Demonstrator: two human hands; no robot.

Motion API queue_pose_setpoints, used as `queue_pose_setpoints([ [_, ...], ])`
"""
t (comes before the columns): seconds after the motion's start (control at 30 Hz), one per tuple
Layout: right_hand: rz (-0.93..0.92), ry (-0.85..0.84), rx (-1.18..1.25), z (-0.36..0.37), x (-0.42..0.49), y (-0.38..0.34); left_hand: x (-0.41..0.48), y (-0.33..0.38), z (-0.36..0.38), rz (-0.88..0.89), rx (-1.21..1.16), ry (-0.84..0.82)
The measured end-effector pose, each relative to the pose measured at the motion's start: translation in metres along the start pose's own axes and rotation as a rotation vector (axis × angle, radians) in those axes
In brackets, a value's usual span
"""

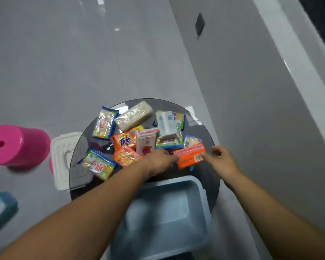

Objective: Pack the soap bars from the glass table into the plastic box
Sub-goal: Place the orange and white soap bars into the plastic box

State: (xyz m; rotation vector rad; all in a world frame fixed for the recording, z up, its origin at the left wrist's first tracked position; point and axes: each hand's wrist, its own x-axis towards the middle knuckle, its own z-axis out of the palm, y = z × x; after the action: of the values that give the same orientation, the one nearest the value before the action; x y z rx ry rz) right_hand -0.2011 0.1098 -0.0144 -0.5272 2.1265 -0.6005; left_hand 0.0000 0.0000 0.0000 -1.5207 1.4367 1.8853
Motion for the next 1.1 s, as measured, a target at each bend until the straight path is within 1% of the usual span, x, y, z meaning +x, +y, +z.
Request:
queue_pose_setpoints([
  [0.03, 0.026, -0.020, 0.012, -0.001, 0.007, 0.006, 0.011, 0.003, 0.008, -0.048, -0.007, -0.032],
  [0.07, 0.048, -0.048, 0.022, -0.002, 0.014, 0.011, 0.021, 0.006, 0.015, -0.092, -0.033, -0.028],
  [0.13, 0.059, -0.116, 0.030, -0.001, 0.024, 0.020, 0.039, 0.005, 0.027, -0.161, -0.158, -0.021],
  [0.27, 0.026, -0.179, 0.065, 0.005, 0.039, 0.031, 0.061, -0.001, 0.043, -0.212, -0.368, -0.052],
  [0.33, -0.018, -0.171, 0.054, 0.008, 0.046, 0.033, 0.066, -0.003, 0.044, -0.250, -0.418, -0.101],
  [0.53, -0.192, -0.183, -0.120, 0.009, 0.069, 0.025, 0.079, 0.003, 0.043, -0.366, -0.477, -0.253],
  [0.63, -0.290, -0.156, -0.241, 0.012, 0.083, 0.013, 0.084, 0.008, 0.042, -0.391, -0.568, -0.283],
  [0.7, -0.331, -0.216, -0.262, 0.013, 0.092, 0.008, 0.086, 0.009, 0.044, -0.390, -0.642, -0.274],
  [0.77, -0.279, -0.321, -0.241, 0.013, 0.097, 0.006, 0.089, 0.006, 0.047, -0.376, -0.692, -0.241],
  [0.83, -0.228, -0.381, -0.265, 0.014, 0.097, 0.005, 0.090, 0.003, 0.048, -0.365, -0.749, -0.209],
  [0.97, -0.220, -0.357, -0.265, 0.013, 0.088, 0.013, 0.089, -0.003, 0.048, -0.345, -0.737, -0.149],
  [1.1, -0.143, -0.358, -0.183, 0.014, 0.066, 0.031, 0.083, -0.010, 0.045, -0.301, -0.696, -0.040],
])
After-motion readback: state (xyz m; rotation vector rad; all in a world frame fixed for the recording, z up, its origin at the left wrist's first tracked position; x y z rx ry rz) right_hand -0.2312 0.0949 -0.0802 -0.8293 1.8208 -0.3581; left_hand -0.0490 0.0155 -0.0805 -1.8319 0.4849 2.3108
